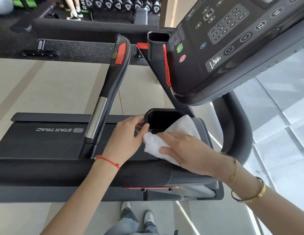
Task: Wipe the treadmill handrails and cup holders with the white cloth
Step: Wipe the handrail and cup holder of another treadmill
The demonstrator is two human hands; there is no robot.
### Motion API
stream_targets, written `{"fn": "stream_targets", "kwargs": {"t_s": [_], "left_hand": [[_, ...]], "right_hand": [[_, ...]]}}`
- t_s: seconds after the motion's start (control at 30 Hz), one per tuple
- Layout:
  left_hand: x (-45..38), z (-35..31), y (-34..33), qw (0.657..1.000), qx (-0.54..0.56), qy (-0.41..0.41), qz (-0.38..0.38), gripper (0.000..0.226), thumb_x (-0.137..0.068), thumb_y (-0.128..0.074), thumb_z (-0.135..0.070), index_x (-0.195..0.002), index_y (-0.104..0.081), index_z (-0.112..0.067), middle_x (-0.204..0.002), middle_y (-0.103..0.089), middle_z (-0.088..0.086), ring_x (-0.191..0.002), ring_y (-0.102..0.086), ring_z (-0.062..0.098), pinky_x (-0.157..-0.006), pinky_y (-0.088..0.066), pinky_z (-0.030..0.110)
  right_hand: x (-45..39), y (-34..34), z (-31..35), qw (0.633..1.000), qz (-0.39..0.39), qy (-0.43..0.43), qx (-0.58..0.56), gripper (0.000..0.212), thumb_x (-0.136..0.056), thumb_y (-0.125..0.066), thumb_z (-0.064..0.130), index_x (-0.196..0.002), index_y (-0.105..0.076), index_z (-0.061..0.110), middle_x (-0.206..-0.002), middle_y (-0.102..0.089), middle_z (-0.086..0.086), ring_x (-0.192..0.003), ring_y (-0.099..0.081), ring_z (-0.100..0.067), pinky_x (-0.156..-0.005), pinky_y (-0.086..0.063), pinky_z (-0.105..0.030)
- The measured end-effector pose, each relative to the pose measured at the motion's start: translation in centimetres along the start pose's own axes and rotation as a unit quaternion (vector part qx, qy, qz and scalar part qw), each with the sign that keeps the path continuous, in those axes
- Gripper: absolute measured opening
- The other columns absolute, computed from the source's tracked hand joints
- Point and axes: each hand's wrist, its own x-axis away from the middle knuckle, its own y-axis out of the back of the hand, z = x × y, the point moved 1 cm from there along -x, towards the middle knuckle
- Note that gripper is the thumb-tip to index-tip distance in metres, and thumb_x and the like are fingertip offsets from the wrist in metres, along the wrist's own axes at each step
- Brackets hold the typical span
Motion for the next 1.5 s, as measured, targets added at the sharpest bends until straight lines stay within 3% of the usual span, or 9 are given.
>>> {"fn": "stream_targets", "kwargs": {"t_s": [0.17, 0.43, 0.57, 0.73, 0.87, 1.0, 1.17, 1.37, 1.5], "left_hand": [[0.2, -0.1, 0.1, 1.0, -0.002, -0.01, -0.012, 0.034, -0.092, -0.055, -0.035, -0.124, -0.062, -0.028, -0.097, -0.068, -0.013, -0.087, -0.064, 0.001, -0.083, -0.057, 0.031], [0.2, -0.3, 0.2, 1.0, -0.011, 0.001, -0.013, 0.031, -0.092, -0.058, -0.031, -0.122, -0.064, -0.024, -0.1, -0.068, -0.011, -0.089, -0.065, 0.008, -0.083, -0.057, 0.036], [0.3, -1.0, 0.6, 1.0, -0.03, 0.002, 0.006, 0.033, -0.094, -0.054, -0.032, -0.125, -0.063, -0.025, -0.105, -0.069, -0.007, -0.094, -0.064, 0.01, -0.085, -0.055, 0.036], [1.9, -2.0, 2.1, 0.998, -0.067, 0.0, 0.009, 0.037, -0.095, -0.053, -0.031, -0.13, -0.06, -0.023, -0.106, -0.067, -0.009, -0.093, -0.062, 0.006, -0.084, -0.054, 0.032], [4.1, -2.5, 3.7, 0.996, -0.086, -0.011, -0.01, 0.035, -0.096, -0.053, -0.029, -0.129, -0.061, -0.02, -0.106, -0.066, -0.009, -0.094, -0.063, 0.006, -0.085, -0.053, 0.031], [6.8, -2.1, 4.8, 0.994, -0.096, 0.001, -0.049, 0.033, -0.096, -0.054, -0.024, -0.127, -0.063, -0.017, -0.108, -0.067, -0.007, -0.1, -0.063, 0.008, -0.092, -0.052, 0.032], [10.2, -0.5, 6.4, 0.987, -0.114, 0.031, -0.109, 0.03, -0.095, -0.055, -0.019, -0.122, -0.066, -0.012, -0.113, -0.068, -0.001, -0.104, -0.063, 0.015, -0.095, -0.051, 0.043], [13.8, 0.8, 8.9, 0.967, -0.163, 0.051, -0.187, 0.024, -0.094, -0.058, -0.015, -0.115, -0.069, -0.012, -0.111, -0.069, 0.0, -0.106, -0.062, 0.016, -0.101, -0.044, 0.036], [16.1, 1.9, 10.9, 0.959, -0.165, 0.072, -0.217, 0.025, -0.093, -0.058, -0.014, -0.115, -0.068, -0.011, -0.112, -0.068, 0.001, -0.109, -0.06, 0.017, -0.096, -0.049, 0.047]], "right_hand": [[3.4, 1.9, -2.5, 0.999, 0.014, 0.031, 0.032, 0.036, -0.097, -0.057, 0.022, -0.132, -0.052, 0.016, -0.122, -0.061, 0.001, -0.113, -0.053, -0.013, -0.095, -0.035, -0.014], [-0.1, -0.7, -0.2, 0.997, -0.014, 0.028, 0.066, 0.038, -0.102, -0.04, 0.036, -0.13, -0.05, 0.012, -0.117, -0.062, 0.0, -0.101, -0.059, -0.022, -0.083, -0.036, -0.021], [1.4, -0.3, -0.8, 0.997, -0.044, 0.007, -0.056, 0.036, -0.1, -0.047, 0.031, -0.132, -0.052, 0.016, -0.115, -0.064, 0.004, -0.098, -0.057, -0.012, -0.081, -0.036, -0.014], [4.7, 1.0, -1.1, 0.978, -0.055, 0.032, -0.201, 0.032, -0.103, -0.041, 0.031, -0.135, -0.045, 0.034, -0.095, -0.057, 0.039, -0.081, -0.056, 0.011, -0.07, -0.039, -0.001], [5.6, -0.6, 1.0, 0.991, -0.006, 0.075, -0.113, 0.047, -0.103, -0.039, 0.04, -0.148, -0.035, 0.027, -0.142, -0.046, 0.023, -0.131, -0.043, 0.001, -0.107, -0.032, -0.013], [3.9, -2.7, 4.0, 0.993, -0.026, 0.096, 0.063, 0.056, -0.102, -0.039, 0.043, -0.147, -0.037, 0.01, -0.154, -0.037, -0.001, -0.142, -0.035, -0.013, -0.117, -0.028, -0.029], [1.9, -3.3, 5.6, 0.985, -0.083, 0.091, 0.118, 0.054, -0.1, -0.038, 0.046, -0.136, -0.053, 0.008, -0.136, -0.058, -0.001, -0.119, -0.059, -0.013, -0.1, -0.043, -0.02], [0.1, -3.4, 6.7, 0.976, -0.089, 0.099, 0.173, 0.055, -0.098, -0.032, 0.049, -0.126, -0.062, 0.013, -0.119, -0.068, 0.008, -0.092, -0.068, -0.007, -0.063, -0.046, -0.014], [-3.6, -4.5, 10.0, 0.974, -0.065, 0.141, 0.166, 0.062, -0.098, -0.026, 0.053, -0.133, -0.053, 0.011, -0.127, -0.064, 0.004, -0.092, -0.068, -0.011, -0.06, -0.049, -0.022]]}}
